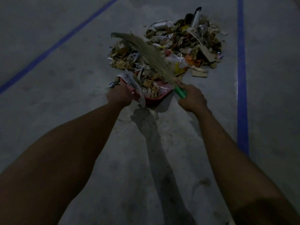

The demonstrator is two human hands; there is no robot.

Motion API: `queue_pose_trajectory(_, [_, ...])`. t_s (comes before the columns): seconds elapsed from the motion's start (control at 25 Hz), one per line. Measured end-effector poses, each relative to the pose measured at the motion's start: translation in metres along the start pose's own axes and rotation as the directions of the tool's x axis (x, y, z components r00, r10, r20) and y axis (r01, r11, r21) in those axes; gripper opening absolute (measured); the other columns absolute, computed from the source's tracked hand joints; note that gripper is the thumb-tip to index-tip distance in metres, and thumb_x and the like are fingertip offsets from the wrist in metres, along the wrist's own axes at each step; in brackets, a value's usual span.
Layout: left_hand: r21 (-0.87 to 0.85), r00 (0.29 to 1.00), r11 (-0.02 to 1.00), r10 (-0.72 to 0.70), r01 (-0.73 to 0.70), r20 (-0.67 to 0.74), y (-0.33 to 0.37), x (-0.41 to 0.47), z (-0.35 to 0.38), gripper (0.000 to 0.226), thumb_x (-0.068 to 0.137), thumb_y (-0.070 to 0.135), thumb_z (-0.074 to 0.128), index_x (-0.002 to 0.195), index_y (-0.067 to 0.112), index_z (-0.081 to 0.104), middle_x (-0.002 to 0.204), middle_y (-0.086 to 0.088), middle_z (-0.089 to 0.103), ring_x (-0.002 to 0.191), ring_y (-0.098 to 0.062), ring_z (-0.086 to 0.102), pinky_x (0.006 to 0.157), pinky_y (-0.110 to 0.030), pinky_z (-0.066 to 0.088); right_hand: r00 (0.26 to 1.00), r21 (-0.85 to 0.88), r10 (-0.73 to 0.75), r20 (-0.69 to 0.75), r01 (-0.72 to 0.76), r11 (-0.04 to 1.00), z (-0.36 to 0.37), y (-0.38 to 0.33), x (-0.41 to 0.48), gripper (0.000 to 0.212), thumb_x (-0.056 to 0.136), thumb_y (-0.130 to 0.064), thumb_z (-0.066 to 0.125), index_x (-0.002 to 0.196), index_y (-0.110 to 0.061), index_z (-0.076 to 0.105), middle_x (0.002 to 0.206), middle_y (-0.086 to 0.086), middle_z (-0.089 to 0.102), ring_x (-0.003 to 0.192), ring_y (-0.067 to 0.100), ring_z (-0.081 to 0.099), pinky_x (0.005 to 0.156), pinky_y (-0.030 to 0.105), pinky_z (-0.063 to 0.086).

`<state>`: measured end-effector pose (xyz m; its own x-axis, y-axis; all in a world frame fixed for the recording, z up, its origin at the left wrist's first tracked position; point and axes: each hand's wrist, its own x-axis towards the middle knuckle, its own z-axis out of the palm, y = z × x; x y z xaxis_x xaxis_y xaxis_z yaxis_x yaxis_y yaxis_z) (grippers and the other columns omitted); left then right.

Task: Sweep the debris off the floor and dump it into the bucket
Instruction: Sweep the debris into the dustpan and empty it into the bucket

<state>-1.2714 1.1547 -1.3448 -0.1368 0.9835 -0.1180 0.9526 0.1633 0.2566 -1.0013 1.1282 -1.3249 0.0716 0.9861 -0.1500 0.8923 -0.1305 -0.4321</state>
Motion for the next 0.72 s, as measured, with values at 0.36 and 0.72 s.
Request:
queue_pose_trajectory(0.36, [0.043,0.995,0.998,-0.034,0.038,-0.099,-0.018,0.005,0.012,0.033,0.095,0.044,0.056,0.114,0.019,0.066,0.107,-0.01,0.067,0.095,-0.032,0.065,0.068,-0.035,0.045,0.986,-0.012,-0.012,-0.165,0.01,1.0,0.026,-0.052,0.11,0.072,0.085,-0.026,0.076,0.148,-0.022,0.043,0.138,0.013,0.053,0.118,0.04,0.058,0.083,0.043,0.051])
queue_pose_trajectory(0.72, [0.048,0.982,0.997,-0.047,0.056,-0.181,-0.008,0.024,0.023,0.015,0.09,0.031,0.062,0.099,0.02,0.067,0.089,-0.006,0.064,0.086,-0.032,0.065,0.06,-0.033,0.034,0.994,-0.129,-0.086,0.069,0.095,0.987,0.07,-0.007,0.083,0.072,0.086,-0.018,0.07,0.151,-0.025,0.039,0.139,0.013,0.052,0.119,0.038,0.057,0.088,0.043,0.053])
